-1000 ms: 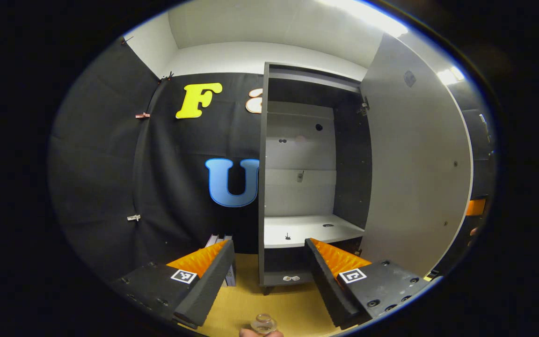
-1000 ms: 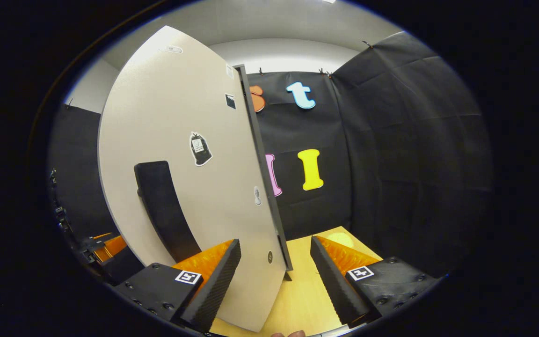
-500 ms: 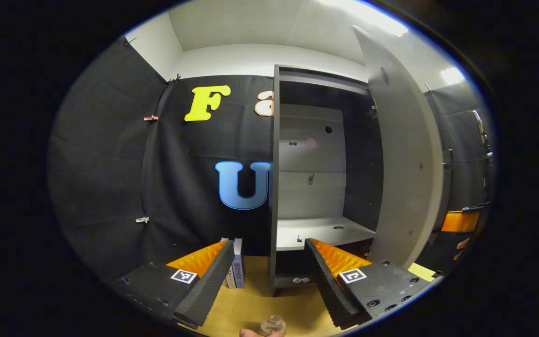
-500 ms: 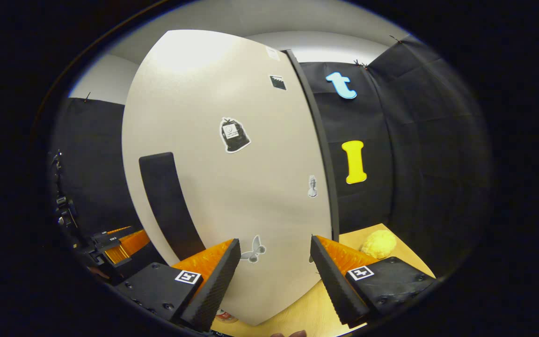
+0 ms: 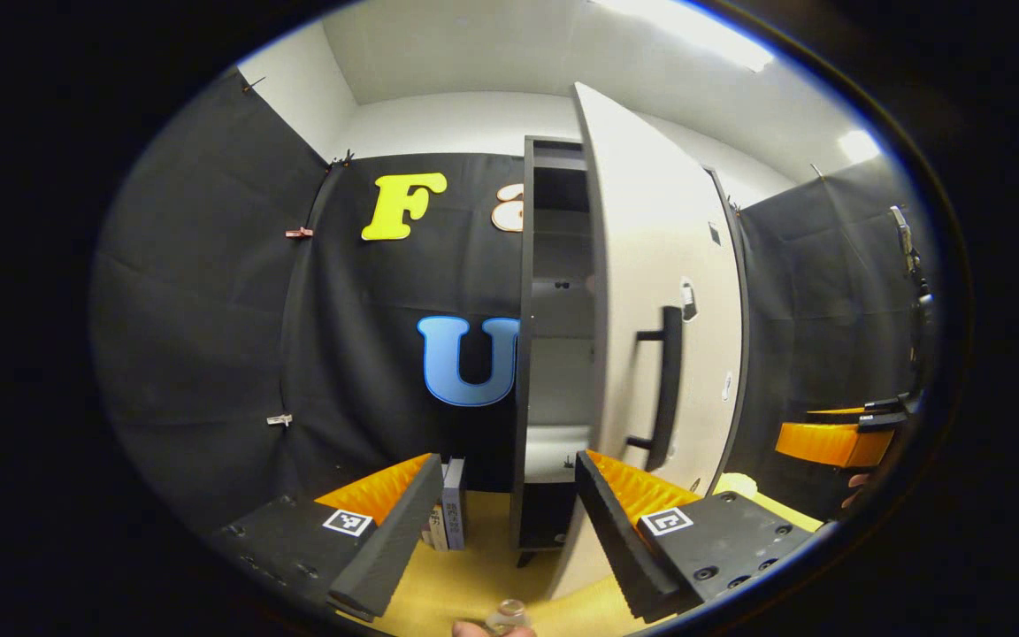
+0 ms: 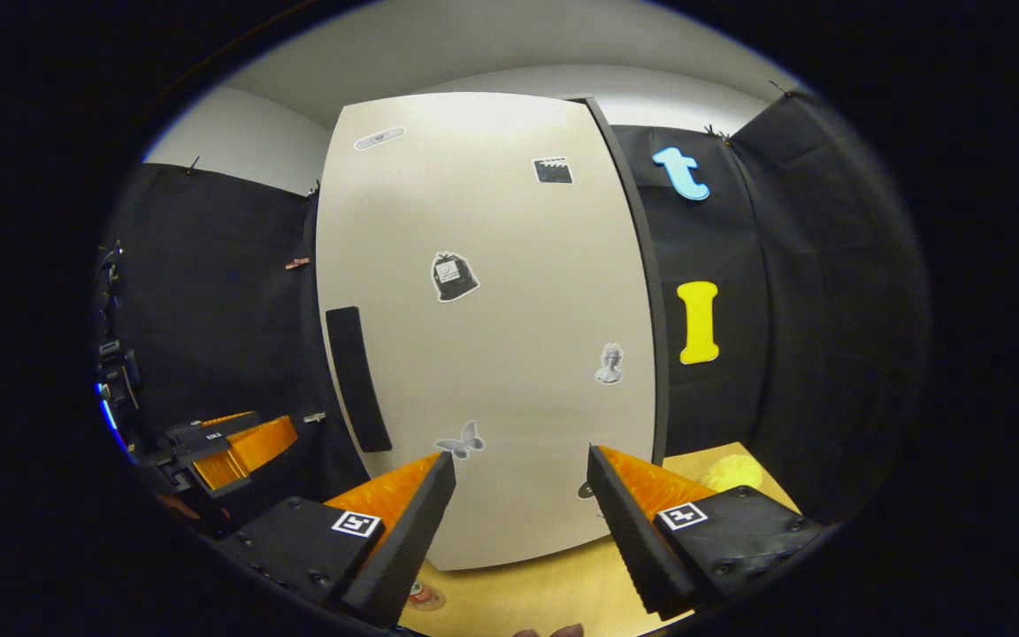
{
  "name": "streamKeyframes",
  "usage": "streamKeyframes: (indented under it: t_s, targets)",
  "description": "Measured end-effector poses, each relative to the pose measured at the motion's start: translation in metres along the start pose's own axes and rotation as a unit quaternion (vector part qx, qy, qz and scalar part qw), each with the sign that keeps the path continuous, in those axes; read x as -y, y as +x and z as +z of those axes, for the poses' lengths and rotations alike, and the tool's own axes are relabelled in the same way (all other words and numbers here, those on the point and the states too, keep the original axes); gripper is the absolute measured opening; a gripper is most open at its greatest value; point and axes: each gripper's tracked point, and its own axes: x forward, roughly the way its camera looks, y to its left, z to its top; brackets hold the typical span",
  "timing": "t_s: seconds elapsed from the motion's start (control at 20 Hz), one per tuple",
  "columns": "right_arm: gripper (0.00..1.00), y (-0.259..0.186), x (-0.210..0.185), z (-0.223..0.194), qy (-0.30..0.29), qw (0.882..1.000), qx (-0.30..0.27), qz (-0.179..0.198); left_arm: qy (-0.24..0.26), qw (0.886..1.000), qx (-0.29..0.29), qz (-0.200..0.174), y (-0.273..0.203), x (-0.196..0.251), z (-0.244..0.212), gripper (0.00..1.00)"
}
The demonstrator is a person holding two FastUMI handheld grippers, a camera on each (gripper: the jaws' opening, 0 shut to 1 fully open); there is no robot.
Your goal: Open the cabinet door with the right hand, grasp the bottle in the cabinet with the left hand and place it on the coaster, then close the cabinet door with the right hand.
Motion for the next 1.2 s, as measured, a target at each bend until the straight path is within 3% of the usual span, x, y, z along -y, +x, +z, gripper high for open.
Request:
streamKeyframes:
  t_s: [0.35, 0.85, 1.2]
  targets:
    - [0.98, 0.000, 0.036, 0.013, -0.044, 0.999, 0.018, -0.019, 0.019, 1.000, 0.004, -0.013, 0.013, 0.057, -0.005, 0.94]
    - [0.98, -0.019, 0.077, 0.010, -0.040, 0.999, 0.018, -0.008, -0.007, 1.000, 0.010, -0.018, 0.027, 0.120, -0.020, 0.95]
    - [0.98, -0.022, 0.109, 0.010, -0.025, 1.000, 0.017, -0.003, 0.006, 1.000, 0.000, -0.006, 0.042, 0.144, -0.030, 0.94]
